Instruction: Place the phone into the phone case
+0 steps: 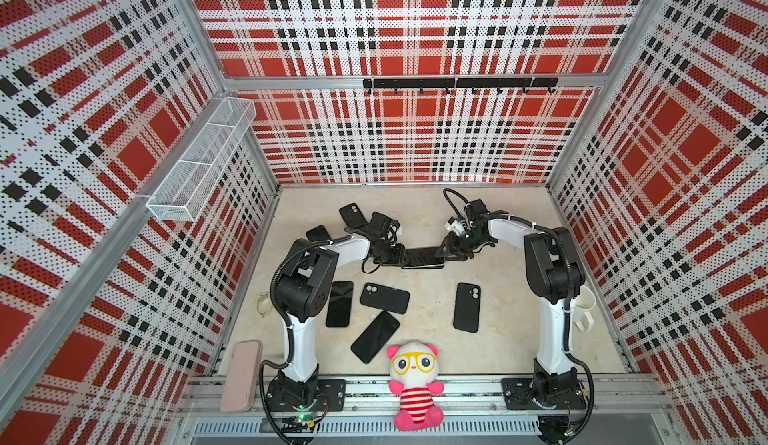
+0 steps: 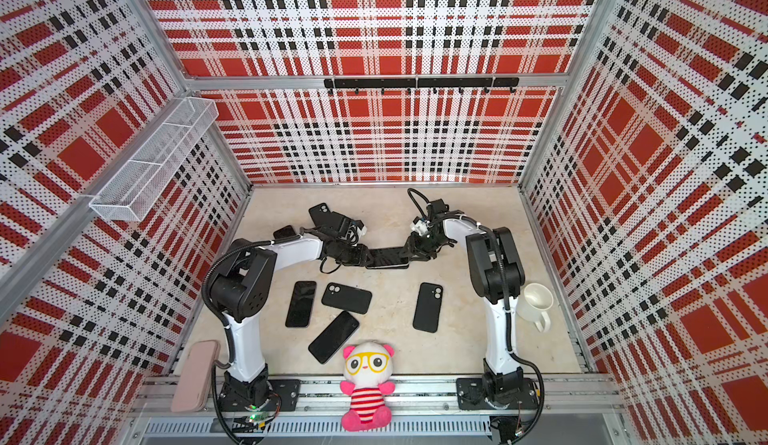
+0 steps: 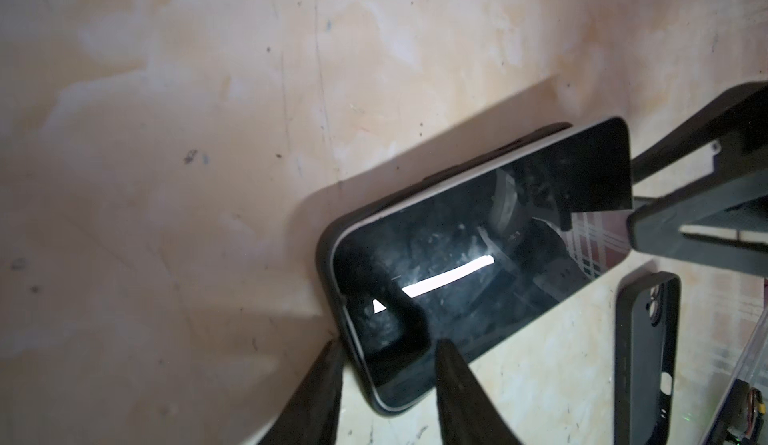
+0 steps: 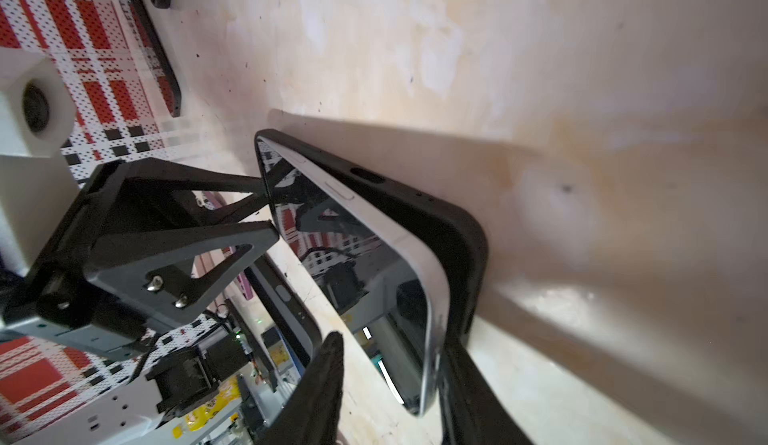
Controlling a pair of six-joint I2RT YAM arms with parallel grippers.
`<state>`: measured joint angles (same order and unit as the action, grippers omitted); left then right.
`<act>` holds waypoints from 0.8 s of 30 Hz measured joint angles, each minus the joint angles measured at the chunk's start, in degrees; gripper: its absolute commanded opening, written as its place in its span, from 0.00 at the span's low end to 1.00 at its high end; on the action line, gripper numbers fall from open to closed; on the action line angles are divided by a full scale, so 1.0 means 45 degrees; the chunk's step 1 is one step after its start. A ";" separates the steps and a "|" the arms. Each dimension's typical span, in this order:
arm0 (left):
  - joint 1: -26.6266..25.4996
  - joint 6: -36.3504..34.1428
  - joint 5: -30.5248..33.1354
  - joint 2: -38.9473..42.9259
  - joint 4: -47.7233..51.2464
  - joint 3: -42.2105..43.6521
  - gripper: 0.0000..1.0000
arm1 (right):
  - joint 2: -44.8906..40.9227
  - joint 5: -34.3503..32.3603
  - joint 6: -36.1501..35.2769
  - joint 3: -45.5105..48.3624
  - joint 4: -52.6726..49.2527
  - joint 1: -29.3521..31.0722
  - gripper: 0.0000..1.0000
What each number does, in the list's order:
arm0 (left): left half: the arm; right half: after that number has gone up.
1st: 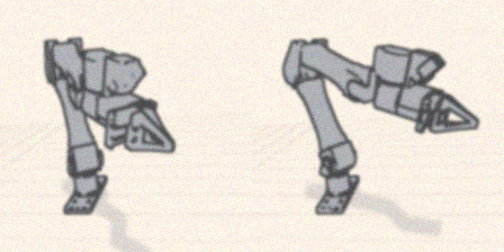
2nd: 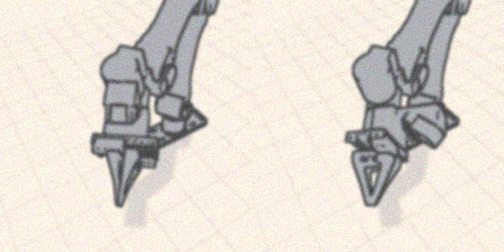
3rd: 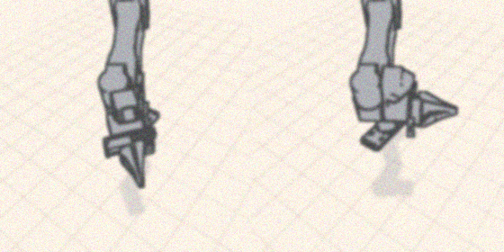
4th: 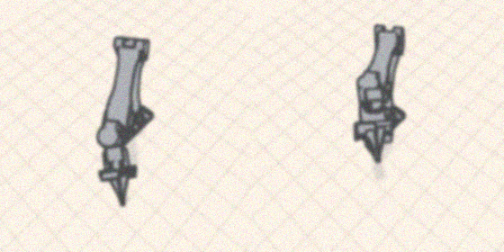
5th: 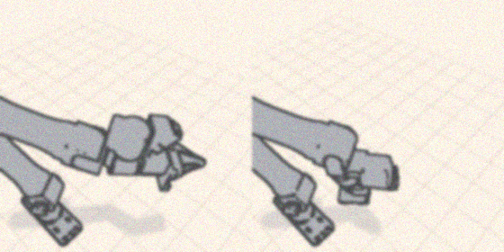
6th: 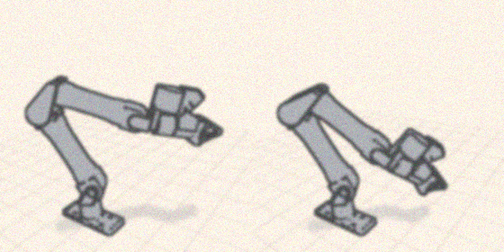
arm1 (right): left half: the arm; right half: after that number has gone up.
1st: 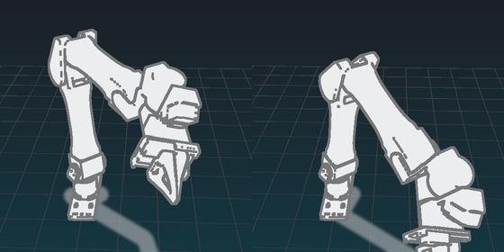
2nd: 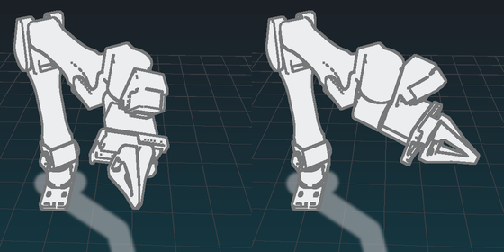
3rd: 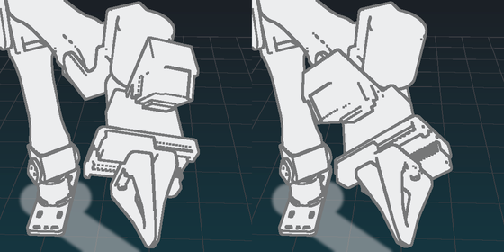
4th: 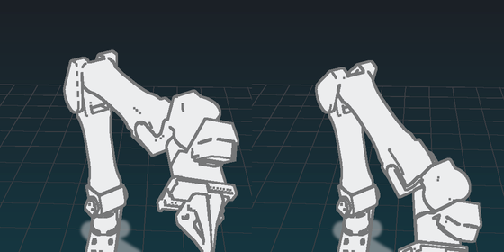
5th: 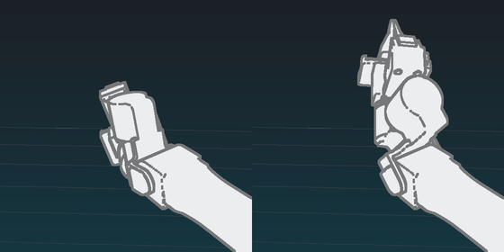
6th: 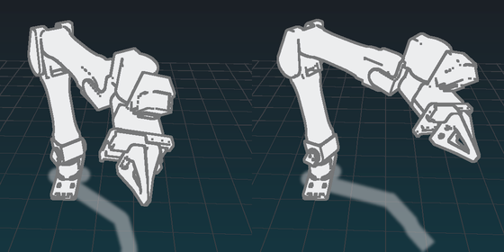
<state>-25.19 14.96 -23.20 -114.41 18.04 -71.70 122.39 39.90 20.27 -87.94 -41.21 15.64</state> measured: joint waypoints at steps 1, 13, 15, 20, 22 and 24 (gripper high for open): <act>0.0000 0.0000 0.0015 -0.0005 0.0000 0.0000 0.40 | -0.0010 -0.0282 -0.0087 -0.0175 -0.0233 0.0000 0.45; 0.0000 0.0000 0.0024 -0.0005 0.0000 0.0000 0.40 | -0.0413 -0.2599 -0.0850 -0.1205 -0.2079 0.0024 0.30; 0.0000 0.0000 0.0024 -0.0005 0.0000 0.0000 0.40 | -0.0413 -0.2681 -0.0889 -0.1185 -0.2176 0.0058 0.30; 0.0000 0.0000 0.0024 -0.0005 0.0000 0.0000 0.40 | -0.0389 -0.2657 -0.0923 -0.1180 -0.2157 0.0301 0.28; 0.0005 0.0000 0.0024 -0.0005 0.0000 0.0000 0.40 | -0.0321 -0.2613 -0.0918 -0.1171 -0.2103 0.0418 0.27; 0.0005 0.0000 0.0024 -0.0005 0.0000 0.0000 0.40 | -0.0223 -0.2589 -0.0918 -0.1103 -0.2011 0.0471 0.23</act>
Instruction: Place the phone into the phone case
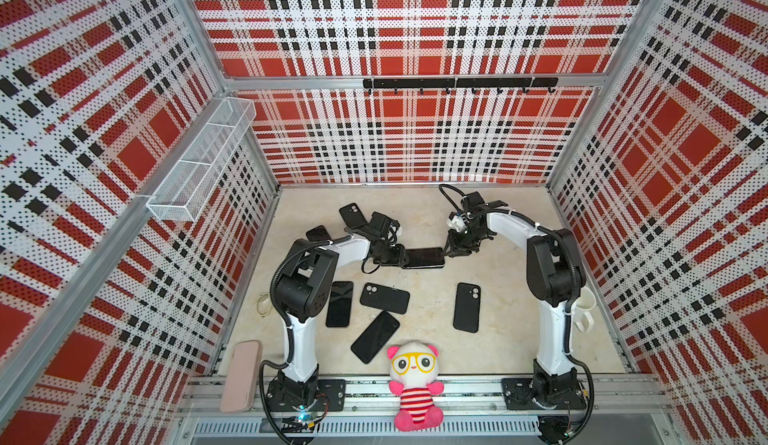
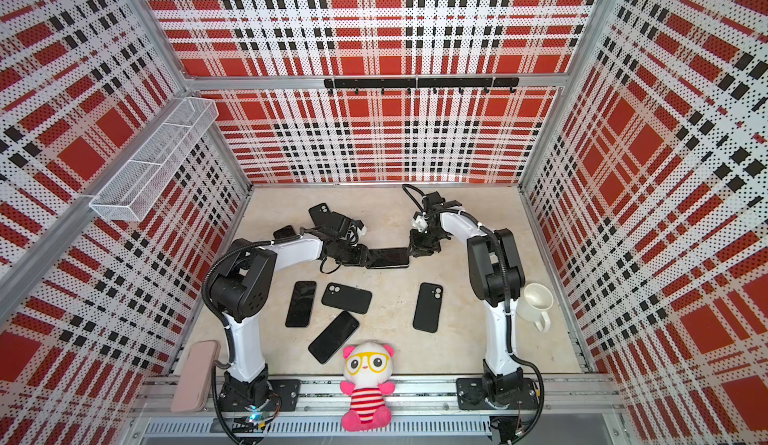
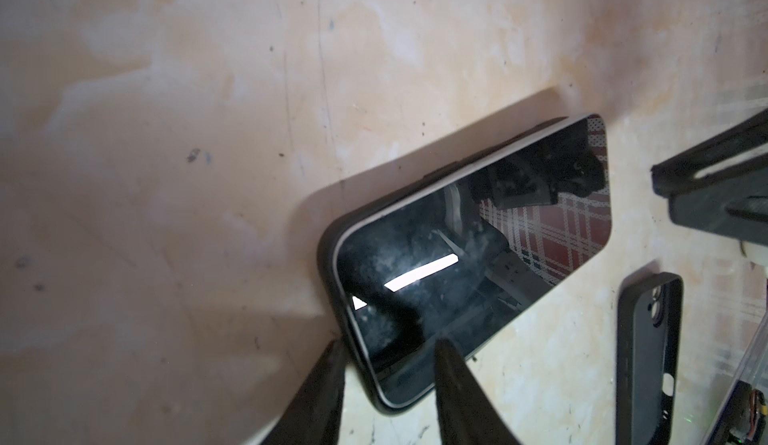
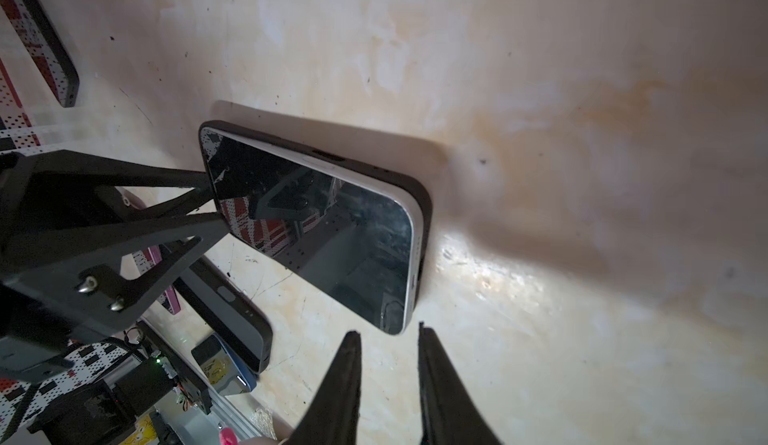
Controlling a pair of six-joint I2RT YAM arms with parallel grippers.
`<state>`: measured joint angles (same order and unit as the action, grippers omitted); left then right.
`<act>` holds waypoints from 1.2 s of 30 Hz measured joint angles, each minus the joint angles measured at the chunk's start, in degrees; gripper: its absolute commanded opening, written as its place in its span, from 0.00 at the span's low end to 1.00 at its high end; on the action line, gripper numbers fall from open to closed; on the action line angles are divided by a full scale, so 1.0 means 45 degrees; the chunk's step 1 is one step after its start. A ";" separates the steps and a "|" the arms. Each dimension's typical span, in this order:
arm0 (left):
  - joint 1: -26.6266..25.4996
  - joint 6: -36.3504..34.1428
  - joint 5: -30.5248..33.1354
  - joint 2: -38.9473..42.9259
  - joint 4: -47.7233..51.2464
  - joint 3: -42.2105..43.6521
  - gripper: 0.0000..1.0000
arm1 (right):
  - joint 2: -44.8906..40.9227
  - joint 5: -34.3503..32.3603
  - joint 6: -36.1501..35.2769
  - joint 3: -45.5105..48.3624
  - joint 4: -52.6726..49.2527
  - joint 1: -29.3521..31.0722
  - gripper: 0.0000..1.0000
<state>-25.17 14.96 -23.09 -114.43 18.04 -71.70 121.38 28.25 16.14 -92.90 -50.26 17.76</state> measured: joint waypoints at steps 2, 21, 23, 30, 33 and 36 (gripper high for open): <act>-0.0005 0.0000 0.0000 0.0000 0.0000 0.0000 0.40 | 0.0097 0.0000 0.0029 0.0151 0.0141 0.0044 0.22; -0.0005 0.0010 0.0005 -0.0024 0.0000 0.0000 0.37 | -0.0102 0.0350 0.0563 0.1559 0.1491 0.0185 0.12; -0.0005 0.0015 0.0005 -0.0034 0.0000 0.0000 0.37 | -0.0189 0.0350 0.0670 0.1753 0.1710 0.0199 0.12; -0.0005 0.0039 0.0000 -0.0049 -0.0005 0.0000 0.37 | -0.0287 0.0010 0.1015 0.1967 0.1967 0.0379 0.10; -0.0005 0.0049 0.0005 -0.0053 -0.0005 0.0000 0.36 | -0.0272 -0.0194 0.1190 0.2025 0.1923 0.0471 0.09; -0.0005 0.0053 0.0000 -0.0058 -0.0010 -0.0005 0.36 | -0.0180 -0.0418 0.1331 0.2040 0.1919 0.0588 0.09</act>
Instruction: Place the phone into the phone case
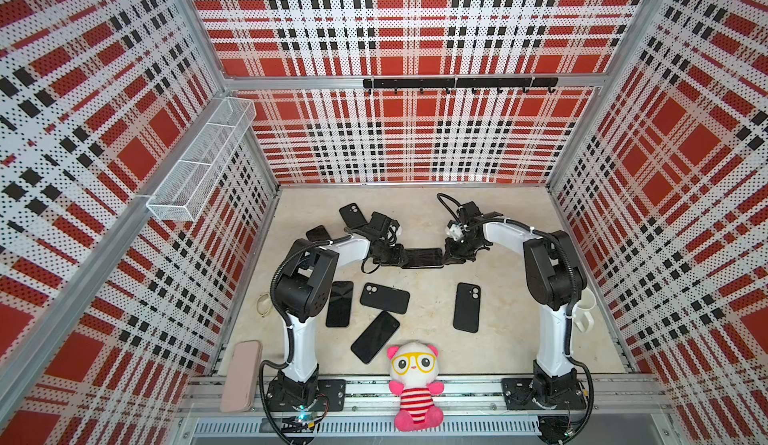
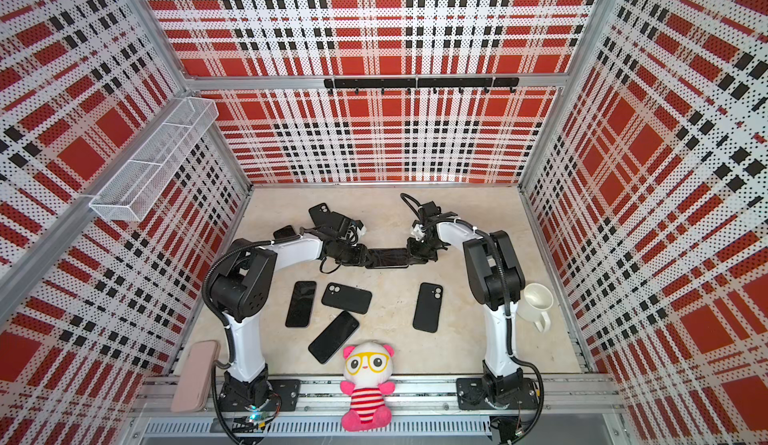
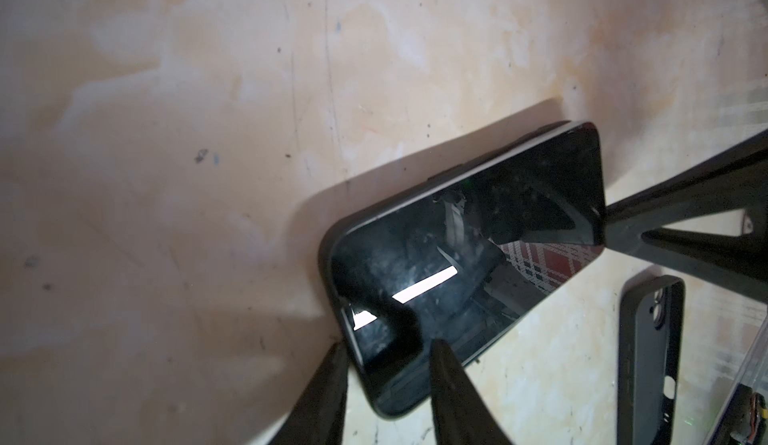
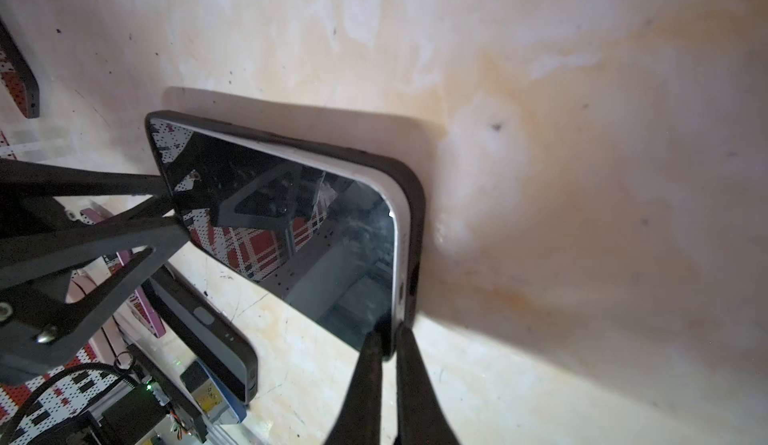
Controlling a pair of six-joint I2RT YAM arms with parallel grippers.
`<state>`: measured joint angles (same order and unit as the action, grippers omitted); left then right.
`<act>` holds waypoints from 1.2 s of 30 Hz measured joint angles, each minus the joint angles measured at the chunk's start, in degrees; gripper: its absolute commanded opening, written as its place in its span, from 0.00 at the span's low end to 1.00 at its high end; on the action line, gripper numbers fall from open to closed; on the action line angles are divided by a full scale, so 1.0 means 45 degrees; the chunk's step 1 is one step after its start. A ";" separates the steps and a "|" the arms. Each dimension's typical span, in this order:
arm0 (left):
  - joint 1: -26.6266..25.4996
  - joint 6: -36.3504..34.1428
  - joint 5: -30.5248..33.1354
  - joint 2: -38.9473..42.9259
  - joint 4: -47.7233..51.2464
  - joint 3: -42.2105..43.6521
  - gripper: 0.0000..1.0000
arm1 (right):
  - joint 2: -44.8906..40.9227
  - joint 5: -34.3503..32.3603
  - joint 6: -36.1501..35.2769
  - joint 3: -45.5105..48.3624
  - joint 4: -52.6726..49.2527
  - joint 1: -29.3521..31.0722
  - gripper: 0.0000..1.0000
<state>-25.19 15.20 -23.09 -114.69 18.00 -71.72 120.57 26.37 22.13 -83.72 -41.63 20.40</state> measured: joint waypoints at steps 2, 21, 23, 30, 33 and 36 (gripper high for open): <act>0.0000 0.0005 0.0005 -0.0005 0.0000 0.0000 0.36 | 0.0005 -0.0117 0.0053 -0.0010 -0.0015 0.0049 0.09; 0.0010 0.0141 0.0044 -0.0005 0.0000 0.0000 0.36 | 0.0481 -0.0287 0.0379 -0.0515 -0.0510 0.0117 0.09; 0.0010 0.0160 0.0044 -0.0005 0.0000 0.0000 0.36 | 0.0505 -0.0306 0.0418 -0.0529 -0.0525 0.0131 0.10; 0.0029 0.0233 0.0058 -0.0005 0.0000 0.0000 0.36 | 0.0709 -0.0355 0.0627 -0.0685 -0.0602 0.0189 0.10; 0.0029 0.0238 0.0073 -0.0005 0.0000 0.0000 0.35 | 0.0797 -0.0311 0.0680 -0.0709 -0.0597 0.0189 0.10; 0.0029 0.0233 0.0092 -0.0005 0.0000 0.0000 0.35 | 0.0899 -0.0306 0.0695 -0.0806 -0.0670 0.0194 0.10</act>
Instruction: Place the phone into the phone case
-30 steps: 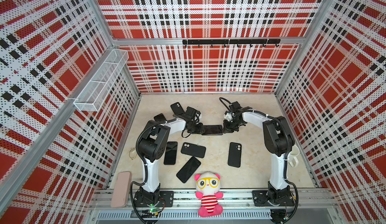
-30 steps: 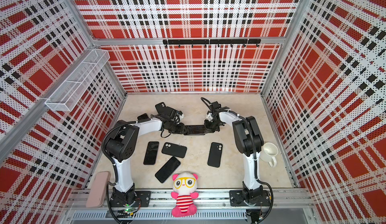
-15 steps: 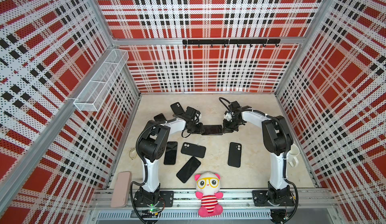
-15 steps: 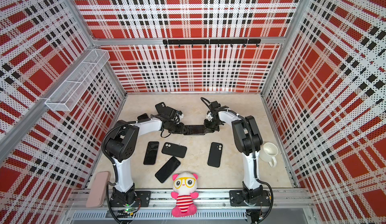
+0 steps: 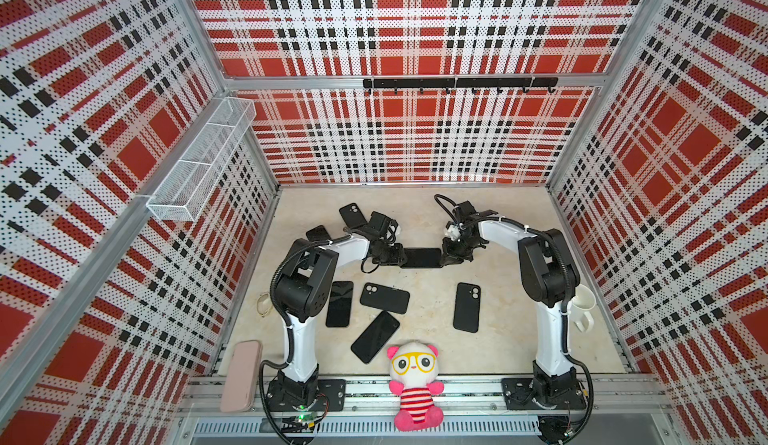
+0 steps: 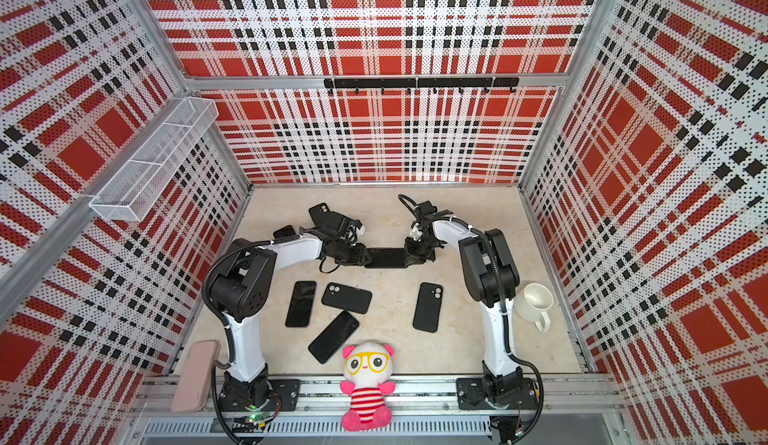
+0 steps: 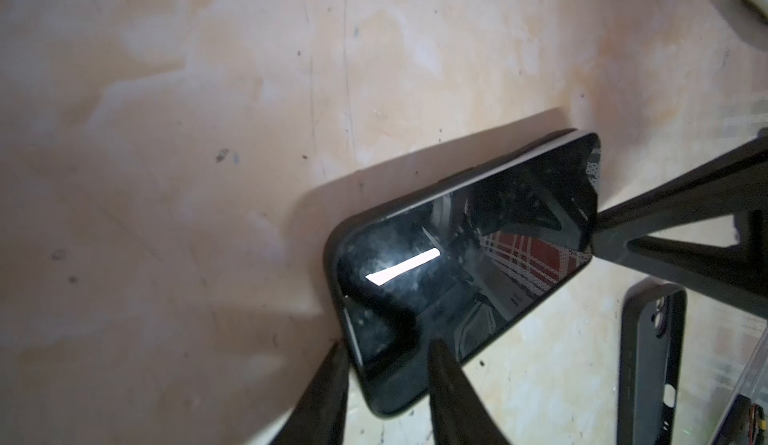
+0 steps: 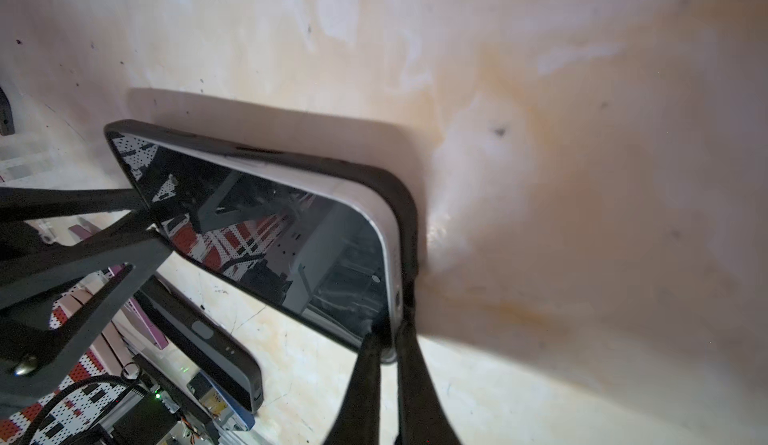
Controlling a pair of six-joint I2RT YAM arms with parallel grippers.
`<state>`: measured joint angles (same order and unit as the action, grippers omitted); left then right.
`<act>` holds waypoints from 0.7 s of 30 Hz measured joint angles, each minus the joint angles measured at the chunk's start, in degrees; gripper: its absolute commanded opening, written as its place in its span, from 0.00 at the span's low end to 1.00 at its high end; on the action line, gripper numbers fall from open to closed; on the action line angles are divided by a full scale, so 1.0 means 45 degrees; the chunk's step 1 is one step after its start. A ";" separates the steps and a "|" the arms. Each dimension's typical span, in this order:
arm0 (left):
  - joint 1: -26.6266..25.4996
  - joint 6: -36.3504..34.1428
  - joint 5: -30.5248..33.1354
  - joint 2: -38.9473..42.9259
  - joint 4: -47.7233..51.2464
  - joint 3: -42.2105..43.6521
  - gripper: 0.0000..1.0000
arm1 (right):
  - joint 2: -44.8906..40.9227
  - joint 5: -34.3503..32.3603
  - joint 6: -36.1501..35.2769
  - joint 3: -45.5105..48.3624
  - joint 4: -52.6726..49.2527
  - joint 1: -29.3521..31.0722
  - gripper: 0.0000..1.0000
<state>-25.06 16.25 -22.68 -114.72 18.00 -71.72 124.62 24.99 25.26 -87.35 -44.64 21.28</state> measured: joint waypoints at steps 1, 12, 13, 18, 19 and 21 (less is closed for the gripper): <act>0.0000 0.0005 0.0005 0.0000 0.0000 0.0000 0.35 | 0.0000 -0.0010 -0.0005 -0.0005 -0.0015 0.0000 0.10; 0.0000 -0.0019 0.0063 0.0010 -0.0034 0.0000 0.36 | -0.0525 -0.2380 -0.0423 -0.1151 -0.1205 0.0850 0.20; 0.0000 -0.0019 0.0068 0.0010 -0.0049 0.0000 0.36 | -0.0491 -0.2686 -0.0520 -0.1418 -0.1486 0.0903 0.20; 0.0000 -0.0053 0.0087 0.0005 -0.0097 0.0000 0.37 | -0.0384 -0.3798 -0.1098 -0.2909 -0.2783 0.0874 0.21; 0.0000 -0.0053 0.0097 0.0005 -0.0097 0.0000 0.37 | -0.0384 -0.3832 -0.1190 -0.3118 -0.2851 0.0782 0.21; 0.0005 -0.0053 0.0097 0.0005 -0.0097 0.0000 0.37 | -0.0384 -0.3925 -0.1384 -0.3371 -0.2900 0.0539 0.19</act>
<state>-25.04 16.01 -22.24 -114.69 17.56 -71.72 122.89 7.33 19.03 -102.52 -57.69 23.70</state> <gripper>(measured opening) 0.367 0.200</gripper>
